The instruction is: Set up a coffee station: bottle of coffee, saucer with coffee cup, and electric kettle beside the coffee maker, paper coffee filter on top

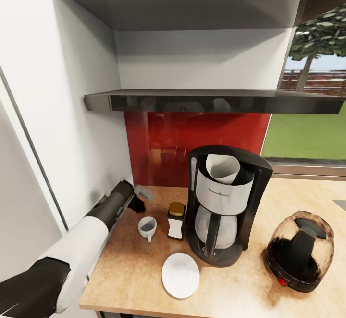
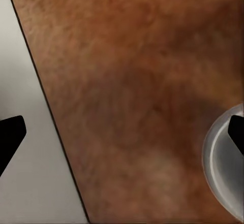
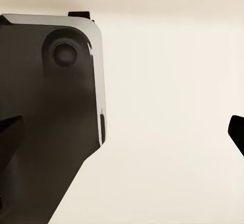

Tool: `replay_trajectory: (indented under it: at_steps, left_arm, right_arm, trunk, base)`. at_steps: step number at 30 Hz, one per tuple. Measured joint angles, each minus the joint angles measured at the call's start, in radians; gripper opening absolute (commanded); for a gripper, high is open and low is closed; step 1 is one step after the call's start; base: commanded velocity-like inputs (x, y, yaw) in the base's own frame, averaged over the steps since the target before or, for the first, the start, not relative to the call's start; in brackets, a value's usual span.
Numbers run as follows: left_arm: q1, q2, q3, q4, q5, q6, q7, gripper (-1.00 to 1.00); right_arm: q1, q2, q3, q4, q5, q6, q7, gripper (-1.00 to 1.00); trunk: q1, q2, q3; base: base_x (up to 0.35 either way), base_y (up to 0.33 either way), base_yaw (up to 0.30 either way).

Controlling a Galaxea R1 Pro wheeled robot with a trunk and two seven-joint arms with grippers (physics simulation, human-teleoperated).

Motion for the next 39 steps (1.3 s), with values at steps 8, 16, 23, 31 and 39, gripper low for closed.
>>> replay_trajectory:
  at_steps: [8, 16, 23, 31, 39]
  left_arm:
    - [0.037, -0.001, 0.000, -0.001, 0.000, -0.002, 0.000, 1.00]
    - [0.058, -0.002, -0.002, 0.000, 0.001, -0.005, 0.000, 1.00]
    - [0.062, -0.001, 0.000, 0.000, 0.001, -0.007, 0.000, 1.00]
    - [0.083, -0.002, 0.001, 0.000, 0.002, -0.008, 0.000, 1.00]
    - [0.088, -0.001, 0.003, -0.004, 0.002, -0.008, 0.000, 1.00]
  right_arm:
    - [0.000, 0.001, 0.000, 0.000, 0.000, 0.000, 0.000, 1.00]
    - [0.000, 0.001, 0.000, 0.000, 0.000, 0.000, 0.000, 1.00]
    - [0.000, 0.001, 0.000, 0.000, 0.000, 0.000, 0.000, 1.00]
    - [0.000, 0.000, 0.000, 0.000, 0.000, 0.000, 0.000, 1.00]
    - [0.000, 0.001, 0.000, 0.000, 0.000, 0.000, 0.000, 1.00]
  trunk:
    - [0.000, 0.000, 0.000]
    - [0.000, 0.000, 0.000]
    - [0.000, 0.000, 0.000]
    - [0.000, 0.000, 0.000]
    - [0.000, 0.000, 0.000]
  base:
    - [0.000, 0.000, 0.000]
    - [0.000, 0.000, 0.000]
    - [0.000, 0.000, 0.000]
    - [0.000, 0.000, 0.000]
    - [0.000, 0.000, 0.000]
